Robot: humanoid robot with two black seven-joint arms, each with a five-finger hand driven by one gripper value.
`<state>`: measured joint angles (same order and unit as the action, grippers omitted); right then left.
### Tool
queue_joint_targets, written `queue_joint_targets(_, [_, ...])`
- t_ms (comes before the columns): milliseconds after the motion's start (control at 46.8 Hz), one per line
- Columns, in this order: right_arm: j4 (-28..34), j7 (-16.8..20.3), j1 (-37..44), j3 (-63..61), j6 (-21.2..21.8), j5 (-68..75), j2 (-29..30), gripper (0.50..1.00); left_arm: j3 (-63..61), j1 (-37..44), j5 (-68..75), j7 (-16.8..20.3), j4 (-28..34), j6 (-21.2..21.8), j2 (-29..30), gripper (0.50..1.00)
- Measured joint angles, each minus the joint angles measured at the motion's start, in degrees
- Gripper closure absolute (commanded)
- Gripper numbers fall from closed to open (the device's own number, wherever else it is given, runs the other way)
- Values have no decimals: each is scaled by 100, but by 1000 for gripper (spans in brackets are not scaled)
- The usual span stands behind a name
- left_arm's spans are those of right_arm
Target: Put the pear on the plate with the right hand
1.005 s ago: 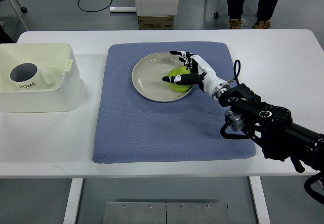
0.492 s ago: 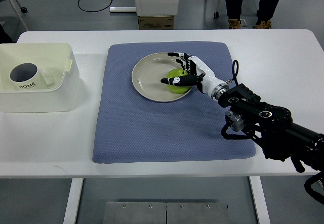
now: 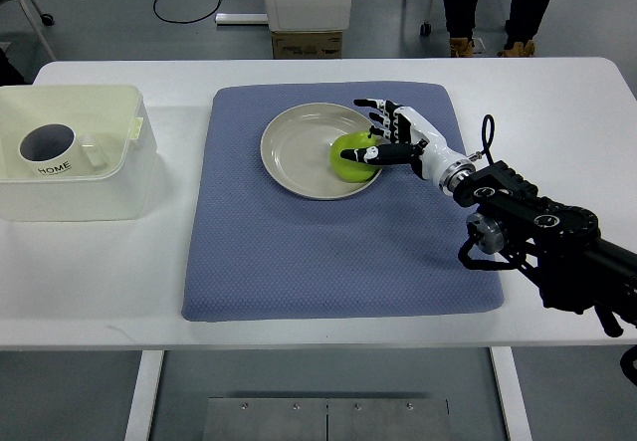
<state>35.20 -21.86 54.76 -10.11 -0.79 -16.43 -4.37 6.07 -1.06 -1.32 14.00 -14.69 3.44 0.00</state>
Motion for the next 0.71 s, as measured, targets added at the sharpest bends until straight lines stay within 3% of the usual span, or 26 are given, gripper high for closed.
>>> queue_joint_targets(706, [-30, -93, -204, -91, 36, 24, -583, 500, 0, 0, 0, 1, 0, 0, 0, 500])
